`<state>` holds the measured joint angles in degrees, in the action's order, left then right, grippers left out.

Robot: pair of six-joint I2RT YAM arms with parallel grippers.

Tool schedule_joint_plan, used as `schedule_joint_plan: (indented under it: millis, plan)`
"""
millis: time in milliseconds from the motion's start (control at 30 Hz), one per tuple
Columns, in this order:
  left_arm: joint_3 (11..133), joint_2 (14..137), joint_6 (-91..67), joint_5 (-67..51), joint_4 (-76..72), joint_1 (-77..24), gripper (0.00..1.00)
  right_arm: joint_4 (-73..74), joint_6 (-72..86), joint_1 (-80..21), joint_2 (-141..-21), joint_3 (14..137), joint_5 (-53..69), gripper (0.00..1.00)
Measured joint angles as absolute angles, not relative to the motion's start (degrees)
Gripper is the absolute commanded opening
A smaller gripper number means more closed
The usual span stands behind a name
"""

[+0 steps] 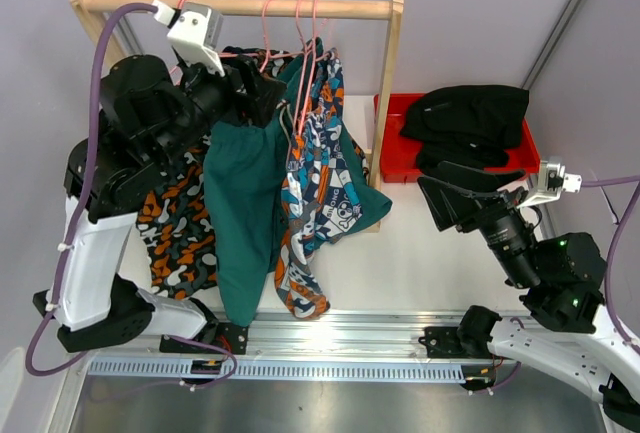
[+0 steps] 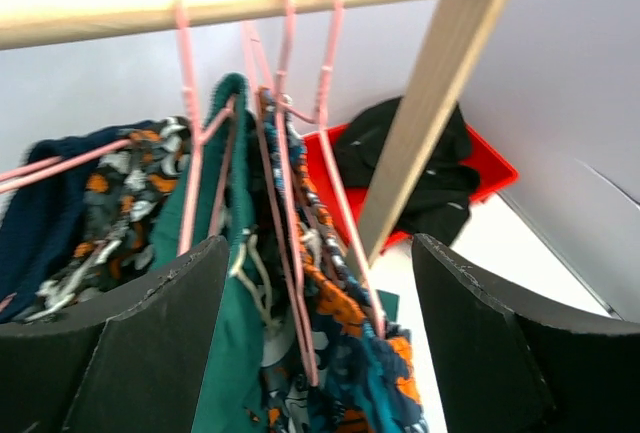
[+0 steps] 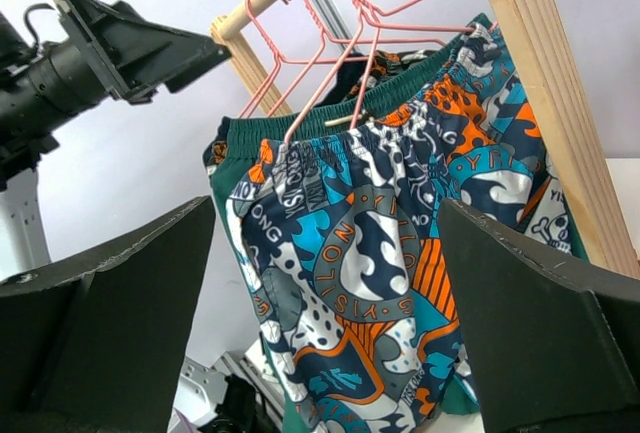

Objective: Remove the shorts from the hanger

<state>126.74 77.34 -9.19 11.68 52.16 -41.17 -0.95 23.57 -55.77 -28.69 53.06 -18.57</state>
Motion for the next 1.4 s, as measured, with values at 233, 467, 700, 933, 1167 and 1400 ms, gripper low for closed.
schedule_joint_plan:
  millis: [233,467,700,933,1167,1400]
  plan:
    - [123.68,78.15,-9.61,8.82,51.64,-42.41,0.79,-0.86,23.99,-55.77,-28.05,53.06,-18.59,1.0]
    - [122.63,79.94,-9.58,8.78,51.64,-43.0,0.78,-0.25,23.99,-55.77,-27.0,53.06,-18.65,0.99]
    - [120.75,81.49,-9.56,9.04,51.53,-43.9,0.76,0.23,23.99,-55.77,-26.02,53.06,-19.11,1.0]
    - [120.4,83.68,-9.61,10.44,51.42,-44.25,0.73,2.5,23.97,-55.75,-24.86,52.95,-19.79,0.99]
    - [119.57,85.91,-10.33,12.47,50.61,-44.25,0.22,3.64,23.94,-55.75,-23.16,52.12,-20.78,0.99]
    - [122.19,90.7,-10.46,15.27,50.61,-44.34,0.0,4.45,23.94,-55.64,-21.58,50.87,-21.8,0.99]
